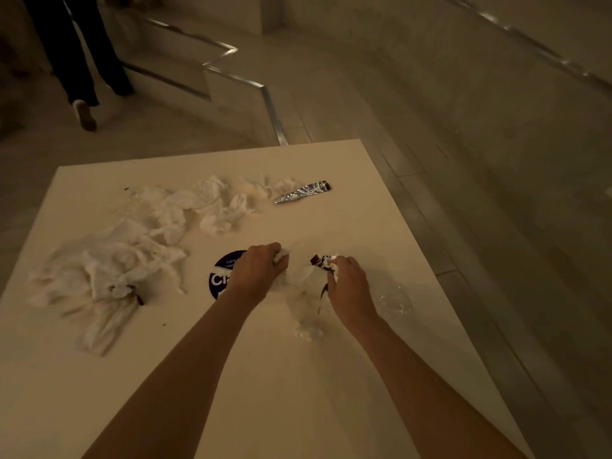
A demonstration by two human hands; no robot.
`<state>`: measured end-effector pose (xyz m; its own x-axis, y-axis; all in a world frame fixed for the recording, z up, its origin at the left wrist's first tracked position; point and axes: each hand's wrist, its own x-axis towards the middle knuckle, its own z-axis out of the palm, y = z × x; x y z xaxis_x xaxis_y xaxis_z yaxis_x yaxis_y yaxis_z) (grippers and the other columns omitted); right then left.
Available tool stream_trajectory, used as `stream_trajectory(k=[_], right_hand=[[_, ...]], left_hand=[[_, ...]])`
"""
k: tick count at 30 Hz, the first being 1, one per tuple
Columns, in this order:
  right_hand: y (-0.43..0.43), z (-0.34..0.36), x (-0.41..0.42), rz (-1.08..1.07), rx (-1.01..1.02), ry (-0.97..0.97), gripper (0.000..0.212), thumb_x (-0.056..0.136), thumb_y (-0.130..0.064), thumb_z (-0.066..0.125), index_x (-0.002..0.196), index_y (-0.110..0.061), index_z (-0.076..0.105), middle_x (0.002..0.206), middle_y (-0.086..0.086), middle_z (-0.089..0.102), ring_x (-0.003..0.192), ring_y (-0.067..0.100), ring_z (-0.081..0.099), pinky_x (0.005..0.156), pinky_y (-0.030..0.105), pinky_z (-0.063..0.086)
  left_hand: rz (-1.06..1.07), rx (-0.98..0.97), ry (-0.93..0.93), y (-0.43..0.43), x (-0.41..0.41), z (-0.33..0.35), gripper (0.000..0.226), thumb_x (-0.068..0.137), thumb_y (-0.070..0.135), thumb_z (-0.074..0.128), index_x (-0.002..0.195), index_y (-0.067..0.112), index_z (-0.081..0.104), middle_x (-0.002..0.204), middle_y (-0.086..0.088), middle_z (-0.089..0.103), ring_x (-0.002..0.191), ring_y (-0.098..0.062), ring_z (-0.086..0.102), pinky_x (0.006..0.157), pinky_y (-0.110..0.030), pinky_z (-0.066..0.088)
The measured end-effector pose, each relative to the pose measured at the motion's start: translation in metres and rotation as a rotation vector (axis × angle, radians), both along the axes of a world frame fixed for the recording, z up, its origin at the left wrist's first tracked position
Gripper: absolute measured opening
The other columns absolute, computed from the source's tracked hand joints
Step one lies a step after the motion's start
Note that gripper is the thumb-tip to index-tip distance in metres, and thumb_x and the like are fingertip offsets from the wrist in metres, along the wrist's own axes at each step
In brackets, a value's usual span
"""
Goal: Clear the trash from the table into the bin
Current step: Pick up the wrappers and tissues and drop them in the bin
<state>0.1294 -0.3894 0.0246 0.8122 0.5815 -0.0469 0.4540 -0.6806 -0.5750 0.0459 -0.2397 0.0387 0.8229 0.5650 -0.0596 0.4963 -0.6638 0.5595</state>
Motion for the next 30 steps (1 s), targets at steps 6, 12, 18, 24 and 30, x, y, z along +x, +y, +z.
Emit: stream_trajectory(k=[6,12,18,24,30], right_hand=[[-0.009,0.022,-0.04,-0.013,-0.031,-0.039,0.025,0.095,-0.004,0.043,0.118,-0.004,0.054,0.121,0.014,0.055,0.113,0.028,0.051,0.085,0.026,0.029],[-0.047,0.039,-0.121,-0.13,-0.011,-0.047,0.025,0.094,-0.002,0.042,0.117,-0.003,0.053,0.126,0.017,0.051,0.115,0.034,0.049,0.096,0.04,0.039],[-0.095,0.042,-0.217,-0.17,-0.025,-0.062,0.022,0.096,-0.003,0.041,0.113,0.002,0.053,0.118,0.02,0.052,0.108,0.036,0.051,0.086,0.037,0.038],[-0.139,0.037,-0.295,-0.173,-0.021,-0.045,0.019,0.092,0.001,0.044,0.109,0.003,0.053,0.116,0.021,0.052,0.104,0.037,0.052,0.084,0.039,0.04],[-0.18,0.019,-0.349,-0.196,-0.023,-0.023,0.019,0.089,0.004,0.042,0.104,0.002,0.053,0.112,0.02,0.053,0.101,0.033,0.052,0.073,0.027,0.031]], left_hand=[[-0.009,0.026,-0.026,-0.006,-0.042,0.021,0.025,0.089,0.021,0.05,0.073,0.002,0.053,0.066,-0.014,0.056,0.064,-0.032,0.051,0.055,-0.035,0.034],[-0.139,0.059,-0.083,-0.039,-0.107,0.034,0.024,0.09,0.026,0.054,0.084,0.004,0.061,0.082,-0.018,0.067,0.079,-0.032,0.061,0.064,-0.036,0.044],[-0.239,0.024,-0.129,-0.093,-0.189,0.049,0.026,0.089,0.023,0.054,0.071,0.004,0.052,0.078,-0.024,0.063,0.076,-0.037,0.059,0.067,-0.044,0.048],[-0.245,-0.066,-0.138,-0.144,-0.256,0.047,0.027,0.089,0.023,0.055,0.07,0.005,0.049,0.085,-0.027,0.065,0.081,-0.041,0.06,0.07,-0.049,0.049],[-0.236,-0.083,-0.149,-0.188,-0.307,0.026,0.032,0.09,0.025,0.055,0.068,0.002,0.049,0.073,-0.028,0.057,0.071,-0.04,0.054,0.062,-0.042,0.044]])
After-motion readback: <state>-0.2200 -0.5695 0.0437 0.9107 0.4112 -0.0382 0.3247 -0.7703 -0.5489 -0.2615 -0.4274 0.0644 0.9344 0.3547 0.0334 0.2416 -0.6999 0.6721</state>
